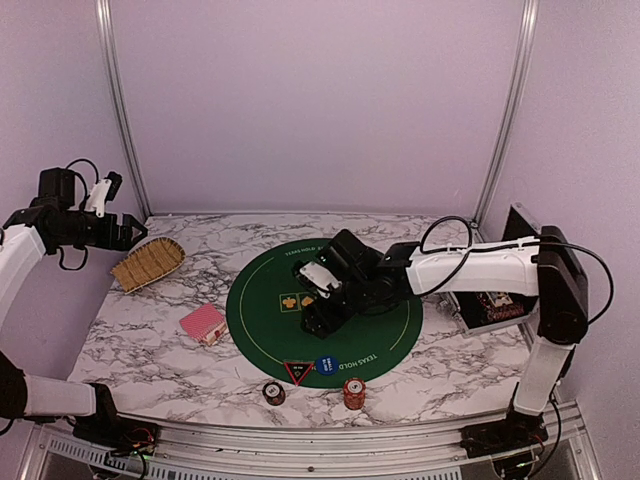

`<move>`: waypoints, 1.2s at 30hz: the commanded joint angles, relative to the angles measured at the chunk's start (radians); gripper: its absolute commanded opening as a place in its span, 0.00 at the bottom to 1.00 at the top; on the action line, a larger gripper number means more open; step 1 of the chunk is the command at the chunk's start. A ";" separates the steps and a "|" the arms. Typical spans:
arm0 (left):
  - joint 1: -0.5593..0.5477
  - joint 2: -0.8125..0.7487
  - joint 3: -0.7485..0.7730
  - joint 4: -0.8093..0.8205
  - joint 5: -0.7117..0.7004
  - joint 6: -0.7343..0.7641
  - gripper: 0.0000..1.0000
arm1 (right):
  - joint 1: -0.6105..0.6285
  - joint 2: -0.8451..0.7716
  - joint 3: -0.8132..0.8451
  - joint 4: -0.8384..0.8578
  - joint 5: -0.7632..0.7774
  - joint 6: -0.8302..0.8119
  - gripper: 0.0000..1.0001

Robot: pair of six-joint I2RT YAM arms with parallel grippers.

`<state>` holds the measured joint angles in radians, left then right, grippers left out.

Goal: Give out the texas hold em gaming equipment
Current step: Move the all-in button to the poker table mat.

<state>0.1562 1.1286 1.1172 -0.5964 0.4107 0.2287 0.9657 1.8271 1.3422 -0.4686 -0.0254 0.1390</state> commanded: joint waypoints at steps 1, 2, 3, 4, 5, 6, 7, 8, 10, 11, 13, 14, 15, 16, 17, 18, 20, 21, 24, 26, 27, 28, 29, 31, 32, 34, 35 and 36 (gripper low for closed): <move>0.005 -0.019 0.003 -0.032 0.019 0.014 0.99 | 0.069 0.002 -0.017 -0.039 -0.079 -0.135 0.78; 0.005 -0.019 0.003 -0.033 0.024 0.014 0.99 | 0.081 0.009 -0.012 -0.052 -0.078 -0.159 0.78; 0.005 -0.019 0.003 -0.034 0.027 0.014 0.99 | 0.093 0.014 -0.005 -0.063 -0.076 -0.177 0.78; 0.005 -0.017 0.004 -0.035 0.030 0.013 0.99 | 0.102 0.018 -0.002 -0.074 -0.074 -0.195 0.78; 0.005 -0.018 0.006 -0.036 0.031 0.012 0.99 | 0.107 0.019 0.000 -0.078 -0.070 -0.204 0.78; 0.005 -0.017 0.007 -0.038 0.033 0.013 0.99 | 0.110 0.020 0.000 -0.081 -0.070 -0.213 0.78; 0.005 -0.018 0.009 -0.038 0.033 0.012 0.99 | 0.112 0.021 0.001 -0.083 -0.070 -0.221 0.78; 0.005 -0.018 0.010 -0.039 0.033 0.013 0.99 | 0.114 0.021 -0.001 -0.084 -0.068 -0.228 0.79; 0.005 -0.017 0.013 -0.041 0.031 0.014 0.99 | 0.118 0.026 -0.003 -0.088 -0.064 -0.248 0.79; 0.005 -0.017 0.015 -0.043 0.031 0.014 0.99 | 0.122 0.030 -0.003 -0.091 -0.060 -0.257 0.79; 0.005 -0.018 0.019 -0.046 0.030 0.018 0.99 | 0.127 0.044 0.000 -0.100 -0.053 -0.276 0.79; 0.005 -0.017 0.020 -0.046 0.031 0.019 0.99 | 0.132 0.053 0.001 -0.105 -0.051 -0.285 0.79; 0.005 -0.017 0.021 -0.047 0.030 0.018 0.99 | 0.134 0.061 0.002 -0.109 -0.047 -0.294 0.79; 0.005 -0.017 0.022 -0.049 0.030 0.018 0.99 | 0.135 0.069 0.003 -0.110 -0.044 -0.302 0.79; 0.005 -0.016 0.023 -0.051 0.030 0.018 0.99 | 0.136 0.076 0.005 -0.112 -0.044 -0.310 0.79; 0.005 -0.016 0.024 -0.051 0.030 0.018 0.99 | 0.137 0.084 0.008 -0.114 -0.040 -0.315 0.79; 0.005 -0.016 0.026 -0.054 0.031 0.020 0.99 | 0.139 0.096 0.016 -0.114 -0.035 -0.326 0.79; 0.005 -0.017 0.027 -0.055 0.032 0.022 0.99 | 0.139 0.101 0.021 -0.117 -0.040 -0.331 0.79; 0.005 -0.018 0.030 -0.062 0.031 0.023 0.99 | 0.140 0.117 0.038 -0.122 -0.055 -0.341 0.79; 0.005 -0.019 0.033 -0.063 0.029 0.028 0.99 | 0.143 0.126 0.044 -0.122 -0.052 -0.347 0.79; 0.005 -0.019 0.034 -0.064 0.027 0.028 0.99 | 0.146 0.130 0.047 -0.122 -0.050 -0.348 0.78; 0.005 -0.018 0.037 -0.066 0.026 0.029 0.99 | 0.148 0.137 0.050 -0.122 -0.050 -0.351 0.78; 0.005 -0.017 0.040 -0.067 0.025 0.030 0.99 | 0.153 0.144 0.054 -0.124 -0.052 -0.354 0.76; 0.005 -0.018 0.045 -0.068 0.023 0.028 0.99 | 0.163 0.160 0.060 -0.133 -0.051 -0.361 0.74; 0.005 -0.018 0.047 -0.069 0.024 0.028 0.99 | 0.167 0.165 0.063 -0.136 -0.047 -0.363 0.74; 0.005 -0.016 0.050 -0.068 0.026 0.025 0.99 | 0.172 0.177 0.066 -0.145 -0.047 -0.367 0.73; 0.005 -0.016 0.052 -0.069 0.028 0.024 0.99 | 0.174 0.180 0.066 -0.146 -0.044 -0.369 0.73; 0.004 -0.016 0.052 -0.070 0.030 0.025 0.99 | 0.174 0.182 0.064 -0.147 -0.038 -0.369 0.73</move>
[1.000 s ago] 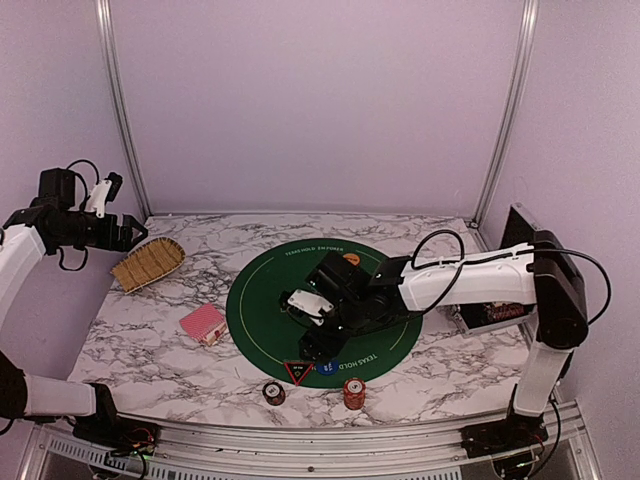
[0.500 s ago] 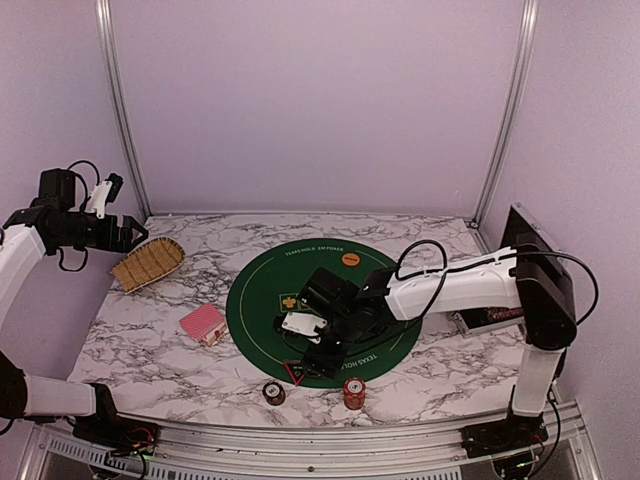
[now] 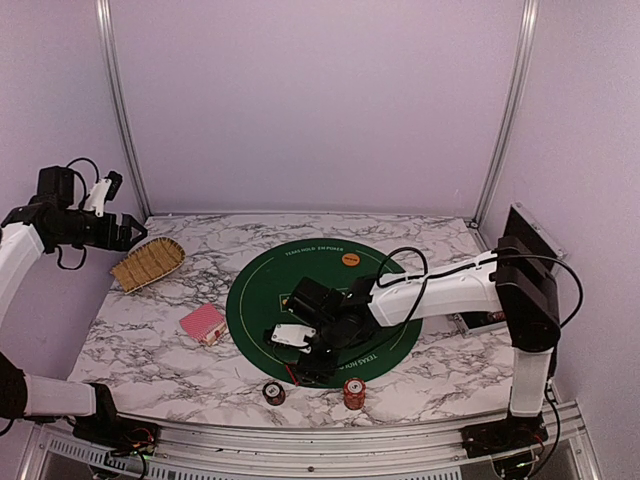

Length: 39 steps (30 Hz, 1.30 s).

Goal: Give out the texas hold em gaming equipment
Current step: Move the all-in button to the poker table mat.

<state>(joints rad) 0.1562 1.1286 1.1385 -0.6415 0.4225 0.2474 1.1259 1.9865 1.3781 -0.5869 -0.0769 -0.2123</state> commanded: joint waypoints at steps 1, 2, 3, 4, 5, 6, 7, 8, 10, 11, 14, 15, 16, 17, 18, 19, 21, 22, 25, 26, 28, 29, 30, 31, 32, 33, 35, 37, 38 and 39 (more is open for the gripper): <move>0.004 -0.015 0.032 -0.026 0.019 0.005 0.99 | 0.014 0.020 0.025 -0.029 0.015 -0.018 0.73; 0.005 -0.014 0.032 -0.025 0.020 0.004 0.99 | 0.014 0.017 0.022 -0.027 0.017 -0.017 0.73; 0.005 -0.015 0.032 -0.026 0.021 0.004 0.99 | 0.013 0.012 0.016 -0.024 0.021 -0.015 0.73; 0.005 -0.015 0.033 -0.026 0.022 0.004 0.99 | 0.014 0.008 0.013 -0.019 0.026 -0.011 0.73; 0.005 -0.013 0.033 -0.025 0.021 0.003 0.99 | 0.014 0.003 0.006 -0.014 0.032 -0.008 0.73; 0.005 -0.013 0.035 -0.026 0.022 0.004 0.99 | 0.014 0.001 0.003 -0.007 0.039 -0.005 0.73; 0.005 -0.013 0.035 -0.025 0.021 0.003 0.99 | 0.014 0.001 0.001 -0.002 0.045 -0.001 0.73; 0.004 -0.013 0.035 -0.024 0.021 0.002 0.99 | 0.014 0.002 0.003 0.001 0.047 0.003 0.73; 0.005 -0.015 0.034 -0.026 0.020 0.002 0.99 | 0.014 0.015 0.008 0.009 0.051 0.010 0.73; 0.005 -0.016 0.032 -0.026 0.020 0.000 0.99 | 0.014 0.024 0.014 0.012 0.056 0.014 0.73; 0.005 -0.023 0.030 -0.026 0.018 0.003 0.99 | 0.014 0.047 0.030 0.024 0.068 0.027 0.73; 0.005 -0.026 0.030 -0.026 0.017 0.004 0.99 | 0.014 0.053 0.035 0.027 0.068 0.029 0.72; 0.005 -0.028 0.030 -0.027 0.016 0.005 0.99 | 0.013 0.060 0.044 0.030 0.065 0.033 0.72; 0.005 -0.029 0.030 -0.027 0.015 0.006 0.99 | 0.013 0.065 0.049 0.033 0.063 0.037 0.72; 0.005 -0.030 0.031 -0.026 0.015 0.008 0.99 | 0.014 0.070 0.055 0.038 0.059 0.039 0.71; 0.005 -0.030 0.033 -0.027 0.014 0.007 0.99 | 0.014 0.077 0.061 0.041 0.056 0.041 0.70; 0.005 -0.029 0.035 -0.027 0.013 0.006 0.99 | 0.014 0.088 0.071 0.042 0.053 0.046 0.67; 0.004 -0.027 0.036 -0.027 0.012 0.006 0.99 | 0.013 0.096 0.077 0.044 0.055 0.047 0.66; 0.004 -0.026 0.036 -0.027 0.013 0.006 0.99 | 0.014 0.113 0.093 0.044 0.055 0.049 0.60; 0.005 -0.026 0.035 -0.027 0.013 0.006 0.99 | 0.014 0.121 0.099 0.044 0.056 0.052 0.58; 0.004 -0.025 0.035 -0.028 0.012 0.004 0.99 | 0.014 0.134 0.111 0.044 0.059 0.055 0.54; 0.005 -0.024 0.035 -0.026 0.013 0.003 0.99 | 0.012 0.141 0.117 0.046 0.062 0.058 0.52; 0.005 -0.025 0.034 -0.026 0.012 0.004 0.99 | 0.012 0.146 0.123 0.050 0.067 0.062 0.50; 0.005 -0.026 0.034 -0.027 0.012 0.004 0.99 | 0.011 0.150 0.129 0.052 0.072 0.064 0.48; 0.005 -0.025 0.035 -0.027 0.010 0.005 0.99 | 0.009 0.154 0.134 0.056 0.073 0.068 0.46; 0.005 -0.025 0.035 -0.027 0.010 0.004 0.99 | 0.007 0.157 0.141 0.061 0.072 0.070 0.44; 0.005 -0.025 0.039 -0.026 0.007 0.004 0.99 | 0.002 0.163 0.152 0.070 0.072 0.075 0.41; 0.005 -0.024 0.040 -0.027 0.005 0.004 0.99 | -0.004 0.170 0.166 0.079 0.109 0.080 0.39; 0.005 -0.024 0.041 -0.027 0.005 0.004 0.99 | -0.008 0.175 0.174 0.082 0.113 0.083 0.38; 0.005 -0.025 0.041 -0.027 0.004 0.004 0.99 | -0.011 0.179 0.187 0.086 0.115 0.085 0.37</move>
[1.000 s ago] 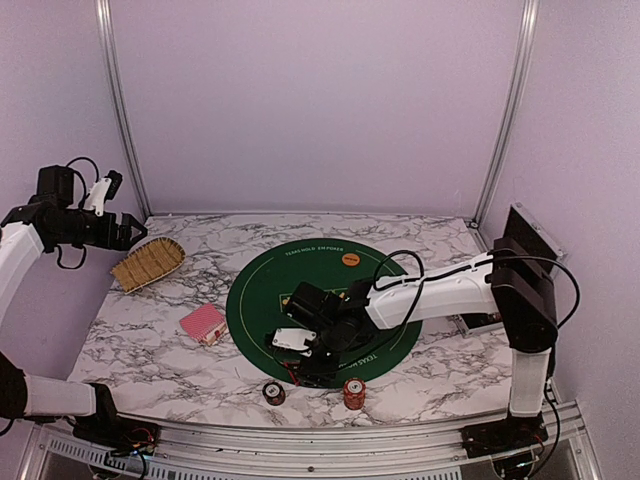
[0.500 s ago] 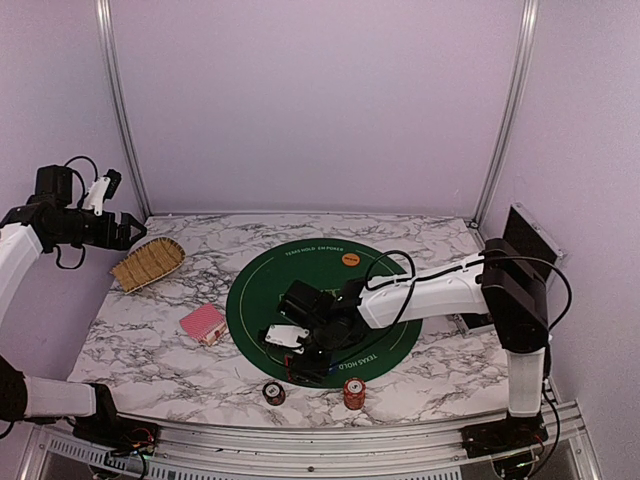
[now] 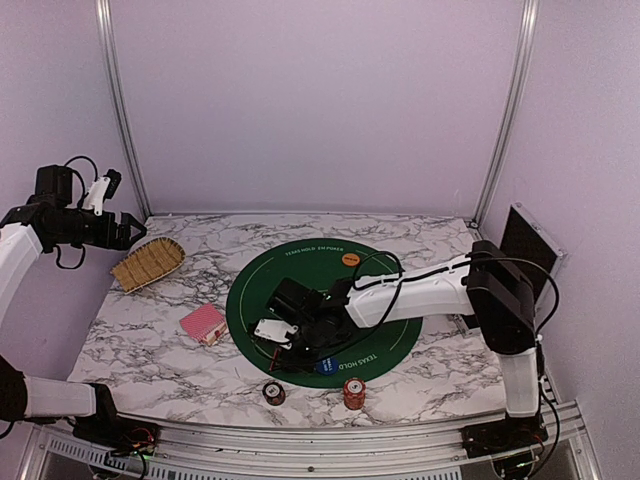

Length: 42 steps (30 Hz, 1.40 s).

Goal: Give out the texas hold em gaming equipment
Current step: Move the all-in button to the poker table mat, then move the small blind button to the poker table mat.

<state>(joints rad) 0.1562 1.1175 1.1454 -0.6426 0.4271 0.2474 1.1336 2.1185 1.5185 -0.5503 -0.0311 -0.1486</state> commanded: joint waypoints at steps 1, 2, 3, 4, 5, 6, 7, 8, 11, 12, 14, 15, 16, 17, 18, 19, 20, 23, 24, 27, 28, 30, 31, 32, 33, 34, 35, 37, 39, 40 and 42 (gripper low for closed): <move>0.005 -0.014 0.034 -0.025 0.000 0.005 0.99 | -0.023 0.052 0.057 0.053 0.071 0.025 0.36; 0.005 -0.014 0.033 -0.025 0.000 0.005 0.99 | -0.026 0.057 0.065 0.059 0.075 0.029 0.34; 0.005 -0.015 0.033 -0.026 -0.001 0.004 0.99 | -0.029 0.064 0.075 0.067 0.083 0.035 0.33; 0.005 -0.014 0.033 -0.025 0.000 0.005 0.99 | -0.034 0.070 0.085 0.075 0.093 0.042 0.32; 0.005 -0.015 0.031 -0.026 0.000 0.004 0.99 | -0.038 0.078 0.098 0.081 0.100 0.049 0.31; 0.005 -0.016 0.031 -0.026 0.000 0.004 0.99 | -0.043 0.089 0.114 0.084 0.105 0.057 0.30; 0.005 -0.017 0.030 -0.026 -0.001 0.005 0.99 | -0.047 0.102 0.131 0.086 0.115 0.067 0.30; 0.005 -0.019 0.030 -0.025 -0.003 0.005 0.99 | -0.052 0.115 0.151 0.090 0.123 0.078 0.30; 0.005 -0.022 0.028 -0.026 -0.008 0.008 0.99 | -0.060 0.158 0.209 0.096 0.157 0.115 0.31; 0.005 -0.023 0.028 -0.025 -0.010 0.009 0.99 | -0.062 0.171 0.228 0.095 0.168 0.127 0.31; 0.005 -0.026 0.027 -0.027 -0.014 0.012 0.99 | -0.065 0.204 0.268 0.092 0.191 0.155 0.33; 0.004 -0.026 0.027 -0.028 -0.016 0.013 0.99 | -0.066 0.215 0.285 0.092 0.199 0.173 0.33; 0.005 -0.027 0.027 -0.027 -0.018 0.015 0.99 | -0.067 0.224 0.299 0.092 0.211 0.186 0.33; 0.004 -0.028 0.027 -0.026 -0.018 0.017 0.99 | -0.067 0.235 0.313 0.092 0.222 0.198 0.33; 0.005 -0.028 0.026 -0.027 -0.018 0.018 0.99 | -0.070 0.244 0.325 0.092 0.232 0.207 0.33; 0.005 -0.028 0.025 -0.028 -0.018 0.018 0.99 | -0.072 0.254 0.339 0.089 0.242 0.220 0.33; 0.004 -0.027 0.025 -0.028 -0.019 0.018 0.99 | -0.076 0.262 0.355 0.085 0.248 0.232 0.33; 0.005 -0.023 0.025 -0.029 -0.015 0.019 0.99 | -0.086 0.276 0.381 0.097 0.234 0.255 0.33; 0.005 -0.023 0.025 -0.029 -0.014 0.018 0.99 | -0.087 0.279 0.387 0.103 0.232 0.258 0.34; 0.005 -0.021 0.025 -0.029 -0.011 0.018 0.99 | -0.088 0.287 0.411 0.106 0.218 0.253 0.35; 0.005 -0.021 0.024 -0.029 -0.011 0.017 0.99 | -0.089 0.288 0.418 0.105 0.208 0.250 0.35; 0.005 -0.019 0.025 -0.028 -0.011 0.016 0.99 | -0.091 0.289 0.426 0.105 0.188 0.238 0.37; 0.005 -0.018 0.025 -0.029 -0.011 0.015 0.99 | -0.094 0.285 0.428 0.100 0.185 0.233 0.38; 0.005 -0.019 0.025 -0.029 -0.013 0.014 0.99 | -0.098 0.281 0.427 0.091 0.184 0.227 0.39; 0.004 -0.020 0.024 -0.029 -0.013 0.014 0.99 | -0.103 0.271 0.423 0.075 0.180 0.221 0.41; 0.005 -0.020 0.023 -0.029 -0.014 0.013 0.99 | -0.109 0.252 0.412 0.060 0.180 0.218 0.45; 0.005 -0.021 0.024 -0.030 -0.014 0.014 0.99 | -0.113 0.215 0.394 0.048 0.180 0.217 0.50; 0.005 -0.022 0.026 -0.033 -0.014 0.015 0.99 | -0.123 0.153 0.347 0.009 0.175 0.227 0.58; 0.004 -0.022 0.025 -0.034 -0.015 0.015 0.99 | -0.125 0.090 0.287 -0.027 0.172 0.246 0.62; 0.005 -0.022 0.025 -0.034 -0.014 0.015 0.99 | -0.124 0.058 0.253 -0.041 0.167 0.259 0.64; 0.005 -0.020 0.021 -0.034 -0.007 0.014 0.99 | -0.125 -0.004 0.167 -0.052 0.160 0.279 0.65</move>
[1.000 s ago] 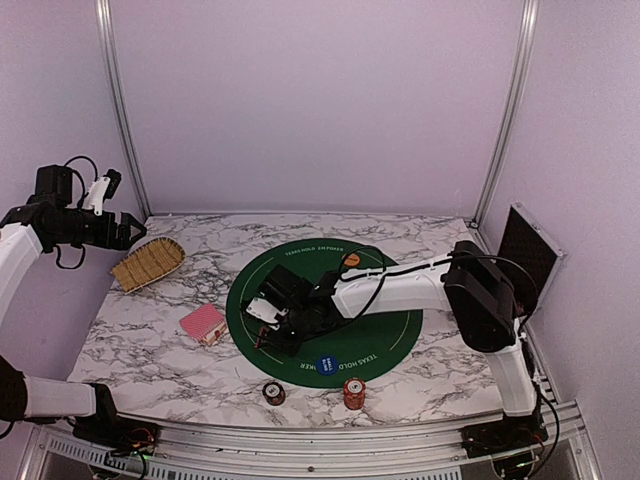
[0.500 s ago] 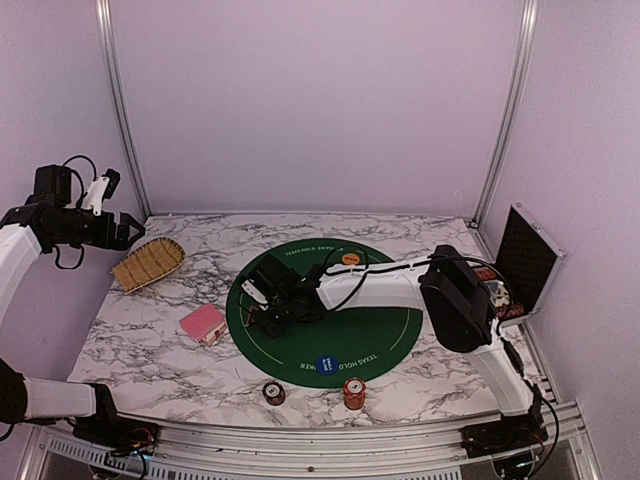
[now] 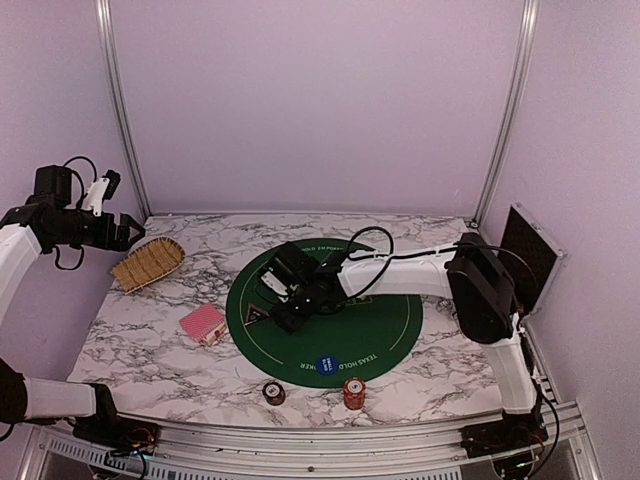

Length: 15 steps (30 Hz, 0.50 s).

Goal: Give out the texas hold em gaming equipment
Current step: Move the small blind button to the poker table mat.

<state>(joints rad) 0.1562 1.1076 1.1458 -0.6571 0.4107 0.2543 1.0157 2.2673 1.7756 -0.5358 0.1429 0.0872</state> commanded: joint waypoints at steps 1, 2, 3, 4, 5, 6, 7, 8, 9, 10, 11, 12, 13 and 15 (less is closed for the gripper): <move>0.005 -0.010 0.019 -0.020 0.013 0.007 0.99 | -0.006 -0.178 -0.129 -0.074 -0.014 0.052 0.66; 0.005 -0.010 0.018 -0.021 0.015 0.007 0.99 | -0.006 -0.200 -0.166 -0.085 -0.015 0.060 0.66; 0.005 -0.009 0.017 -0.020 0.017 0.007 0.99 | -0.006 -0.220 -0.197 -0.094 -0.019 0.066 0.66; 0.005 -0.010 0.016 -0.021 0.019 0.008 0.99 | -0.006 -0.237 -0.237 -0.102 -0.026 0.070 0.66; 0.005 -0.011 0.016 -0.020 0.021 0.008 0.99 | -0.006 -0.253 -0.262 -0.107 -0.038 0.073 0.67; 0.005 -0.010 0.014 -0.019 0.022 0.008 0.99 | -0.002 -0.264 -0.281 -0.109 -0.045 0.074 0.67; 0.005 -0.011 0.013 -0.020 0.022 0.009 0.99 | 0.003 -0.273 -0.296 -0.113 -0.050 0.072 0.68; 0.005 -0.010 0.012 -0.020 0.024 0.007 0.99 | 0.008 -0.278 -0.307 -0.116 -0.056 0.072 0.70; 0.005 -0.010 0.010 -0.020 0.027 0.007 0.99 | 0.013 -0.280 -0.313 -0.119 -0.062 0.071 0.71; 0.004 -0.011 0.009 -0.020 0.030 0.007 0.99 | 0.019 -0.278 -0.313 -0.123 -0.067 0.069 0.73; 0.005 -0.011 0.009 -0.020 0.031 0.007 0.99 | 0.026 -0.275 -0.310 -0.129 -0.064 0.067 0.73; 0.005 -0.009 0.009 -0.019 0.032 0.006 0.99 | 0.033 -0.267 -0.303 -0.137 -0.058 0.064 0.73; 0.005 -0.012 0.009 -0.020 0.033 0.007 0.99 | 0.039 -0.259 -0.293 -0.147 -0.051 0.063 0.73; 0.005 -0.014 0.011 -0.020 0.034 0.009 0.99 | 0.053 -0.242 -0.276 -0.163 -0.037 0.060 0.73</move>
<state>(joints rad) 0.1562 1.1076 1.1458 -0.6575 0.4213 0.2543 1.0370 2.0003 1.4548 -0.6621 0.0975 0.1425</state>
